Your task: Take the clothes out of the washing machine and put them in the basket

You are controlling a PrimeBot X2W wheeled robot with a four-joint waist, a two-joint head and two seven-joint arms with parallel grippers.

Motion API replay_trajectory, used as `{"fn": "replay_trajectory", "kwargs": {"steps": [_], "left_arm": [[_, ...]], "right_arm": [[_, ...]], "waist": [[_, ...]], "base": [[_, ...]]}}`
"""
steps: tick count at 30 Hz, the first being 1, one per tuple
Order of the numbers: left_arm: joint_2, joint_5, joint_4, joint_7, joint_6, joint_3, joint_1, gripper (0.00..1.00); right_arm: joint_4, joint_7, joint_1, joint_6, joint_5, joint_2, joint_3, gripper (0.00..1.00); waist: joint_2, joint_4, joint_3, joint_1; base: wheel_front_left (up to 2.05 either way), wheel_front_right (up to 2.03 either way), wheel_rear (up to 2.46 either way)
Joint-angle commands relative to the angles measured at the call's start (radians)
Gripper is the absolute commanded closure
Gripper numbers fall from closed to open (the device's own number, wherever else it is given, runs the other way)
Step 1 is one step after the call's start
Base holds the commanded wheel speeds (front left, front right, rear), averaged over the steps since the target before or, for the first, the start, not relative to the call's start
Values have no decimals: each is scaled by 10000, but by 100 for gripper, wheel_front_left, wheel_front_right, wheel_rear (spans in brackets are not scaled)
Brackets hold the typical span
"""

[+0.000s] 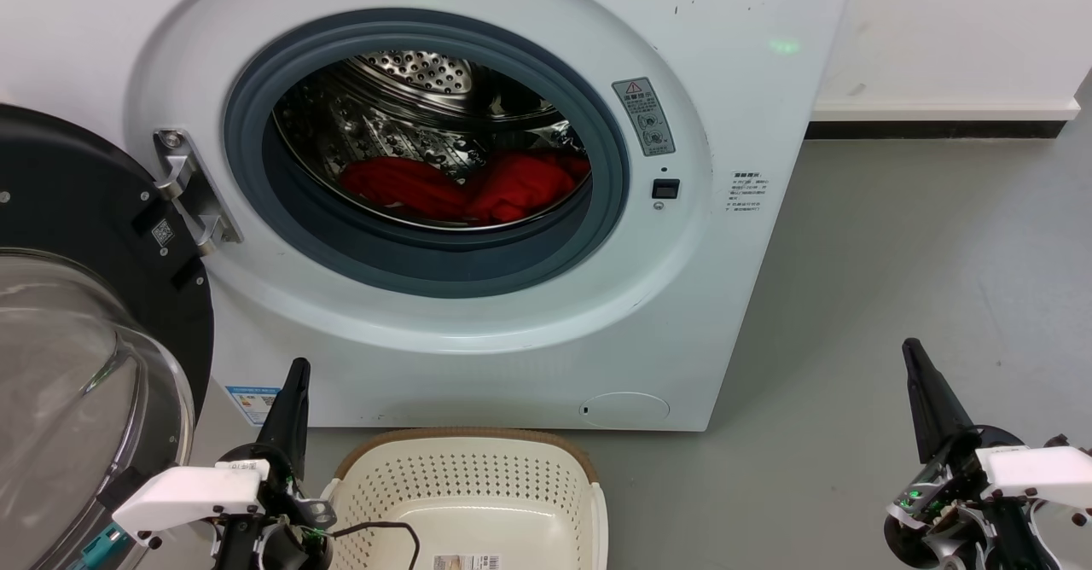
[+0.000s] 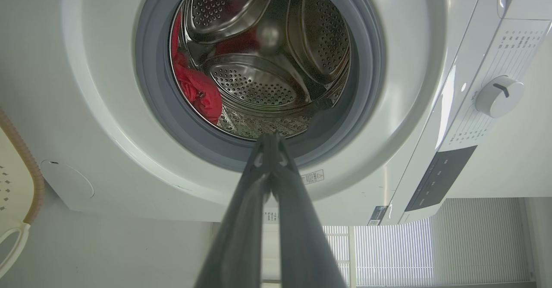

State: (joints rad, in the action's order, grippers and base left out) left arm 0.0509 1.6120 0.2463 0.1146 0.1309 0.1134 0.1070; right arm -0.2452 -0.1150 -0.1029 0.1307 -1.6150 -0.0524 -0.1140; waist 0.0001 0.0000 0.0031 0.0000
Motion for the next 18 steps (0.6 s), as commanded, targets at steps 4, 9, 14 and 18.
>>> {"fn": "replay_trajectory", "kwargs": {"steps": [4,9,14,18], "left_arm": [[-14,21,-9,18,24,21,53,100],[-14,21,-9,18,24,21,53,100],[-14,21,-9,18,24,21,53,100],[-14,21,-9,18,24,21,53,100]], "right_arm": [[-15,0,-132,0,44,35,9,100],[-15,0,-132,0,44,35,9,100],[-15,0,-132,0,44,35,9,100],[-15,0,-132,0,44,35,9,100]], "waist": [[-1,0,0,0],[-1,0,0,0],[-1,0,0,0],[-1,0,0,0]], "base": [[0,0,0],[0,0,0],[0,0,0],[0,0,0]]}}
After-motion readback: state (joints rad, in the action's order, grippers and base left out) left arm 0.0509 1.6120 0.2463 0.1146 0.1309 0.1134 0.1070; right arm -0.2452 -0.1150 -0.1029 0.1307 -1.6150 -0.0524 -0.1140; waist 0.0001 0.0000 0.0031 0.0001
